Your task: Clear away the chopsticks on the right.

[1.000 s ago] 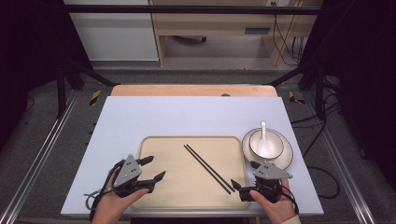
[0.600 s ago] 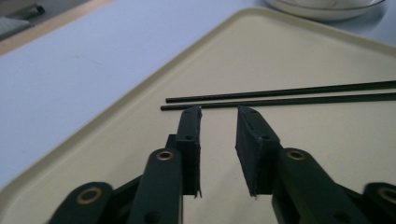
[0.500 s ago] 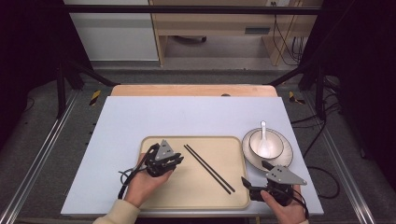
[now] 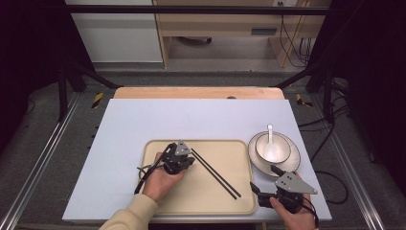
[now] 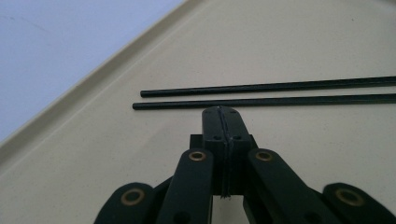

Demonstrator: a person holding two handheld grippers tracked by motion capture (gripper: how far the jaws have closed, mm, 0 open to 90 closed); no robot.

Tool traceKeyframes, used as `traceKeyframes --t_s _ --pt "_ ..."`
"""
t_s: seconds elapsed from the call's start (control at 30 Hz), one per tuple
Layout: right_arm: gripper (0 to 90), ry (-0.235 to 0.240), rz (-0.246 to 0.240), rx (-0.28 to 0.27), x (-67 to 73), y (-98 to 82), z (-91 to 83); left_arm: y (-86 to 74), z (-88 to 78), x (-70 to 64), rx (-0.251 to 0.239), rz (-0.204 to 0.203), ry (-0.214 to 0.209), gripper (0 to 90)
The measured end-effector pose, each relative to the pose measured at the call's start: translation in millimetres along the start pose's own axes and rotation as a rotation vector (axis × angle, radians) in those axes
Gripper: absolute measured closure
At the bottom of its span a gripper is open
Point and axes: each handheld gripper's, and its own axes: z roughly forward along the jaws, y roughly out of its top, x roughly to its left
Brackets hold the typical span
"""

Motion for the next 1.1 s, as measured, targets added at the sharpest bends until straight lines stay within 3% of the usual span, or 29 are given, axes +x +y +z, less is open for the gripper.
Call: traceKeyframes --t_s 0.3,0.63,0.97,1.1 --pt "11.7 -0.006 -0.005 -0.006 -1.6 -1.2 0.5 1.6 11.9 -1.3 0.041 -0.002 0.002 89.8" --pt "12.6 0.0 -0.001 0.013 -2.8 -3.8 3.1 16.3 30.4 1.5 0.018 0.008 -0.014 89.8" --pt "13.3 0.008 -0.005 0.028 -2.1 -5.6 6.7 34.1 49.9 -2.3 -0.005 0.041 -0.046 89.9" --pt "13.4 0.01 -0.007 0.032 -1.3 -5.6 8.0 41.3 54.6 -4.8 0.007 0.069 -0.061 89.9"
